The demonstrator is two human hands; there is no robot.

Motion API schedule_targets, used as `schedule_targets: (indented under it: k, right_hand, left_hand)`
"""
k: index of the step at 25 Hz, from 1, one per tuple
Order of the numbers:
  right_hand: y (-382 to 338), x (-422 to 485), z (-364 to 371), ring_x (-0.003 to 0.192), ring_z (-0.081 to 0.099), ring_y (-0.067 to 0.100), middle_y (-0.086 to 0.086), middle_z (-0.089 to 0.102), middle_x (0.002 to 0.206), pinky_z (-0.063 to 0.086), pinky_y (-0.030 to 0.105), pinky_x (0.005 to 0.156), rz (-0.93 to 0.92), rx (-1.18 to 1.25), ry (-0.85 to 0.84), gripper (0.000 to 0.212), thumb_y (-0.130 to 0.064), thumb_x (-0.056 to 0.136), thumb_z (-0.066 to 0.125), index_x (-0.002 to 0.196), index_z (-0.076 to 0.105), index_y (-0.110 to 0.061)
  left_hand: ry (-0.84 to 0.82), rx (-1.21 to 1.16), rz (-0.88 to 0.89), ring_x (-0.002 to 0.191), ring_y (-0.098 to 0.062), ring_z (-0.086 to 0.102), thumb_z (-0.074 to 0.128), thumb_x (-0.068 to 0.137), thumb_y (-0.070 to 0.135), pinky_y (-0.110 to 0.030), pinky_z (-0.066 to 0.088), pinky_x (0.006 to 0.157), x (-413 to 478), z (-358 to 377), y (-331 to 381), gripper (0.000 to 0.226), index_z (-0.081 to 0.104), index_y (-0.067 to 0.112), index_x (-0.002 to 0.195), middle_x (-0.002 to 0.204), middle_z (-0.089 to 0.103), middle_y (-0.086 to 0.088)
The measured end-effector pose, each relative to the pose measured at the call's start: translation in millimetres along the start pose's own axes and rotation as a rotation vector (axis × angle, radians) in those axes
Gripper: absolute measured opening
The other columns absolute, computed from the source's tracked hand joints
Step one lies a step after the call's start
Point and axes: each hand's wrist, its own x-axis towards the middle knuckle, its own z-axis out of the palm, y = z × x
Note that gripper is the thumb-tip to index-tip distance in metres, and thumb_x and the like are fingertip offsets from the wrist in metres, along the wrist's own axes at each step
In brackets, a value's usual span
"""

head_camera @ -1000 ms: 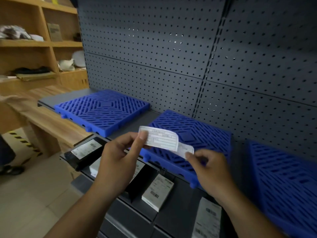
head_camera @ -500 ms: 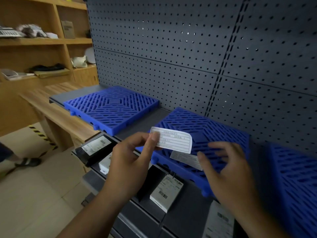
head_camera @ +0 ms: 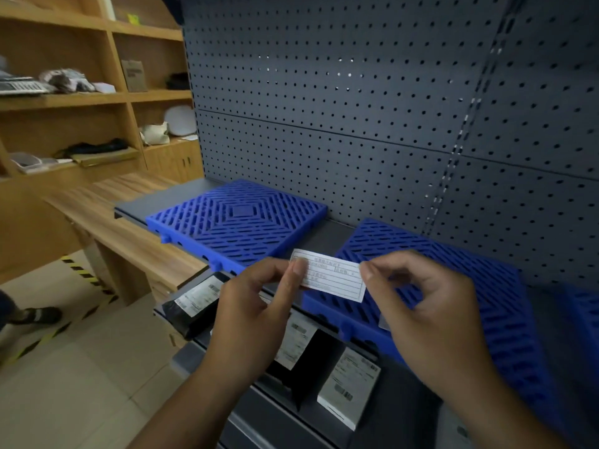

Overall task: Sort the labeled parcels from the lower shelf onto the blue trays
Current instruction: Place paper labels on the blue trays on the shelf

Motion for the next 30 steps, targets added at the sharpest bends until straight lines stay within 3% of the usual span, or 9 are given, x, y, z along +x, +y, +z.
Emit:
schedule_targets:
  k: [5, 8, 11, 15, 18, 20, 25, 28, 30]
  right_hand:
    - [-7.4, 28.9, 94.6, 0.079, 0.068, 0.006, -0.011, 0.072, 0.078, 0.054, 0.020, 0.068, 0.080, -0.048, 0.006, 0.014, -0.035, 0.088, 0.069, 0.077, 0.073, -0.027]
    - [-9.4, 57.2, 160.3, 0.076, 0.068, 0.004, -0.014, 0.072, 0.077, 0.055, 0.019, 0.064, 0.141, -0.075, -0.020, 0.016, -0.035, 0.090, 0.070, 0.077, 0.073, -0.027]
    - [-9.3, 92.0, 220.3, 0.074, 0.066, 0.001, -0.014, 0.070, 0.073, 0.051, 0.013, 0.061, 0.166, -0.134, -0.041, 0.016, -0.027, 0.092, 0.071, 0.076, 0.071, -0.024]
    - [-0.5, 126.0, 278.7, 0.072, 0.064, 0.003, -0.010, 0.069, 0.077, 0.051, 0.016, 0.061, 0.229, -0.176, -0.104, 0.014, -0.026, 0.096, 0.068, 0.084, 0.071, -0.019]
    - [16.9, 124.3, 296.0, 0.079, 0.064, 0.011, -0.005, 0.068, 0.086, 0.056, 0.035, 0.074, 0.297, -0.268, -0.112, 0.015, -0.027, 0.098, 0.065, 0.087, 0.069, -0.017]
    - [27.5, 121.7, 296.9, 0.089, 0.063, 0.018, -0.003, 0.066, 0.093, 0.054, 0.041, 0.083, 0.313, -0.357, -0.068, 0.016, -0.026, 0.099, 0.064, 0.087, 0.068, -0.017]
    - [26.6, 120.8, 293.9, 0.098, 0.060, 0.018, -0.009, 0.063, 0.098, 0.052, 0.045, 0.088, 0.322, -0.337, -0.047, 0.010, -0.031, 0.095, 0.067, 0.087, 0.066, -0.024]
    - [21.0, 116.5, 293.8, 0.104, 0.053, 0.011, -0.018, 0.057, 0.108, 0.048, 0.043, 0.096, 0.236, -0.327, -0.092, 0.015, -0.036, 0.089, 0.071, 0.101, 0.063, -0.035]
    - [21.5, 114.5, 294.3, 0.105, 0.050, 0.010, -0.016, 0.058, 0.106, 0.044, 0.043, 0.100, 0.185, -0.382, -0.139, 0.012, -0.036, 0.089, 0.071, 0.099, 0.066, -0.035]
  left_hand:
    - [-0.006, 0.002, 0.029, 0.080, -0.005, 0.072, 0.066, 0.097, 0.039, -0.016, 0.051, 0.068, 47.9, -77.2, -62.4, 0.019, 0.078, 0.030, 0.085, 0.083, 0.077, 0.013]
    - [0.024, 0.200, 0.122, 0.076, -0.006, 0.071, 0.068, 0.096, 0.039, -0.028, 0.052, 0.066, 88.2, -122.1, -101.5, 0.016, 0.073, 0.032, 0.082, 0.081, 0.074, 0.013]
    - [0.048, 0.375, 0.180, 0.071, -0.004, 0.066, 0.065, 0.097, 0.044, -0.029, 0.049, 0.065, 131.5, -161.9, -128.8, 0.025, 0.074, 0.027, 0.080, 0.076, 0.071, 0.015]
    - [-0.015, 0.579, 0.180, 0.069, -0.019, 0.063, 0.067, 0.098, 0.039, -0.038, 0.050, 0.069, 175.5, -191.9, -169.8, 0.030, 0.072, 0.024, 0.072, 0.071, 0.069, 0.009]
    - [-0.104, 0.642, 0.150, 0.075, -0.020, 0.060, 0.067, 0.097, 0.041, -0.041, 0.047, 0.077, 182.2, -187.1, -192.2, 0.027, 0.072, 0.024, 0.076, 0.074, 0.064, 0.009]
    - [-0.121, 0.632, 0.162, 0.081, -0.021, 0.058, 0.069, 0.096, 0.040, -0.042, 0.045, 0.081, 183.9, -182.7, -202.0, 0.022, 0.069, 0.024, 0.080, 0.079, 0.061, 0.010]
    - [-0.149, 0.623, 0.167, 0.086, -0.022, 0.058, 0.070, 0.093, 0.042, -0.045, 0.046, 0.088, 181.7, -180.3, -207.2, 0.019, 0.070, 0.024, 0.085, 0.086, 0.063, 0.007]
    - [-0.149, 0.588, 0.131, 0.090, -0.019, 0.058, 0.072, 0.091, 0.045, -0.044, 0.044, 0.091, 182.2, -182.0, -206.6, 0.017, 0.071, 0.028, 0.093, 0.091, 0.065, 0.012]
    - [-0.149, 0.575, 0.111, 0.092, -0.017, 0.058, 0.072, 0.091, 0.045, -0.043, 0.044, 0.092, 181.7, -182.5, -206.2, 0.019, 0.072, 0.029, 0.100, 0.094, 0.067, 0.014]
